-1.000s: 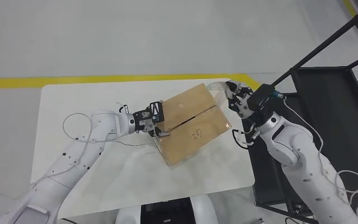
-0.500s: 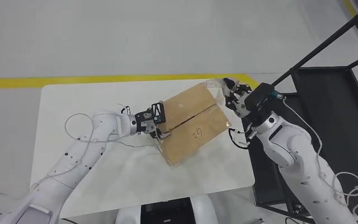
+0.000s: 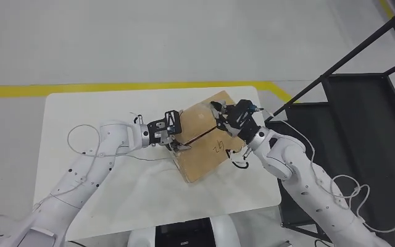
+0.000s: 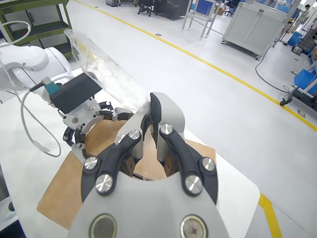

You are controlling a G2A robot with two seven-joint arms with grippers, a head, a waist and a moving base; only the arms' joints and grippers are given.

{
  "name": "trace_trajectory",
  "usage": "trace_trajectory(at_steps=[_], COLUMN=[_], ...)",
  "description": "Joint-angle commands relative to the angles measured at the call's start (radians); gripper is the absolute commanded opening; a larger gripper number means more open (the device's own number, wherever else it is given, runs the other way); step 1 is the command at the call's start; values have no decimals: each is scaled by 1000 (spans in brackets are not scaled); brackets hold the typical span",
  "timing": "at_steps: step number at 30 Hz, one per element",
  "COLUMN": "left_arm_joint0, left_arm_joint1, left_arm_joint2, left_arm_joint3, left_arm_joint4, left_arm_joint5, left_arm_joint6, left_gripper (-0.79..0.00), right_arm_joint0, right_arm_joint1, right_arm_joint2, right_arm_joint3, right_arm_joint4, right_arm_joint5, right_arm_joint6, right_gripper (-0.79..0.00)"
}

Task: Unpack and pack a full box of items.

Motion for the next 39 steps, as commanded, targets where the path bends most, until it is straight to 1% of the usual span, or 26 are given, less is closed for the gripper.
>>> trace_trajectory(at_steps=[1,10,15,18,21,28,39], left_arm_joint0=[8,33,35,35,38,47,41], left_arm_joint1=[4,11,9,11,12,8,-3], left_arm_joint2=[-11,-31,-33,-39,-46,-41,-23], left_arm_joint3=[-13,-31,-28,-19,-24,-19,5], left_arm_joint4=[10,43,46,51,49,38,24], left_arm_joint5=[1,-3,-4,-8,-15,-25,-36], left_arm_joint6=[13,21,16,19,19,-8,-34], left_gripper=[0,0,0,0,0,0,0], right_arm_joint0=[4,2,36,56,65,34,-115], right_arm_joint1=[-3,-20,-40,-51,-59,-58,-39], right_arm_joint2=[-11,-68,-149,-174,-177,-89,186], right_arm_joint3=[7,28,60,82,101,58,-80], right_arm_joint4=[-6,-34,-69,-64,-69,-93,-71], right_arm_joint5=[3,7,19,26,49,130,203], right_arm_joint6=[5,26,40,28,-9,-87,-165], right_gripper=[-785,-785,-785,-785,-785,-785,-785])
